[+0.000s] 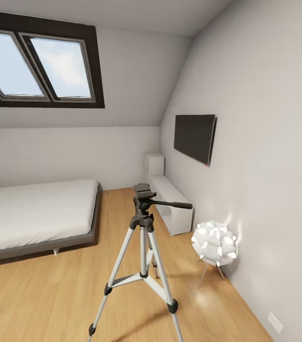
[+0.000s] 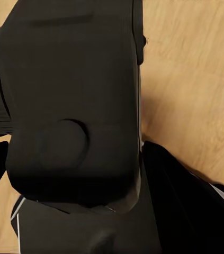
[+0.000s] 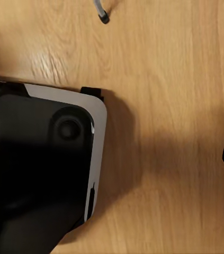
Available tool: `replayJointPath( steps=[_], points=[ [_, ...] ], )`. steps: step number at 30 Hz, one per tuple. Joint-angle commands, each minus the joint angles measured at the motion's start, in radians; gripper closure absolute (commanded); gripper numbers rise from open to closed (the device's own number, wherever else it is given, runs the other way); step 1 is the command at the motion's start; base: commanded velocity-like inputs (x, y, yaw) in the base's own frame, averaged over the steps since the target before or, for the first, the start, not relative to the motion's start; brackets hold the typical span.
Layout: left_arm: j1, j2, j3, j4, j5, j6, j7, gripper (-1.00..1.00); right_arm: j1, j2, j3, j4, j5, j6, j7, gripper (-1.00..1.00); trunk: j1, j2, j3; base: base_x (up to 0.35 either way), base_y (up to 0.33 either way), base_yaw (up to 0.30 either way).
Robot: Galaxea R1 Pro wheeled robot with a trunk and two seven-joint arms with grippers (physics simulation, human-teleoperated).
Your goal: Attach the digital camera to the camera tripod in the bedroom.
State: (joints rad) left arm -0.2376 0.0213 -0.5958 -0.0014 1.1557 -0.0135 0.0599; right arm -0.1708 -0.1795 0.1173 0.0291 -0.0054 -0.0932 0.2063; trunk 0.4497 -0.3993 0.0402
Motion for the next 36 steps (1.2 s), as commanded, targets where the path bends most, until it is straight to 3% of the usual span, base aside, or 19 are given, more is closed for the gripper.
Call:
replayJointPath(
  steps=[1,14,36],
  points=[
    [0.000,0.000,-0.009,0.000,0.006,-0.001,0.003,1.00,-0.001,0.000,0.007,0.003,-0.001,-0.007,0.002,-1.00,0.000,-0.001,0.000,0.000,0.000,0.275],
    [0.000,0.000,-0.007,0.000,0.007,-0.002,0.006,1.00,-0.001,-0.002,0.006,0.003,-0.002,-0.008,0.002,-1.00,0.000,-0.001,0.000,0.000,0.000,0.263],
    [0.000,-0.001,-0.007,0.000,0.006,-0.001,0.005,1.00,-0.001,-0.002,0.004,0.003,-0.008,-0.009,0.002,-1.00,0.000,-0.001,0.000,0.000,0.000,0.018]
  ],
)
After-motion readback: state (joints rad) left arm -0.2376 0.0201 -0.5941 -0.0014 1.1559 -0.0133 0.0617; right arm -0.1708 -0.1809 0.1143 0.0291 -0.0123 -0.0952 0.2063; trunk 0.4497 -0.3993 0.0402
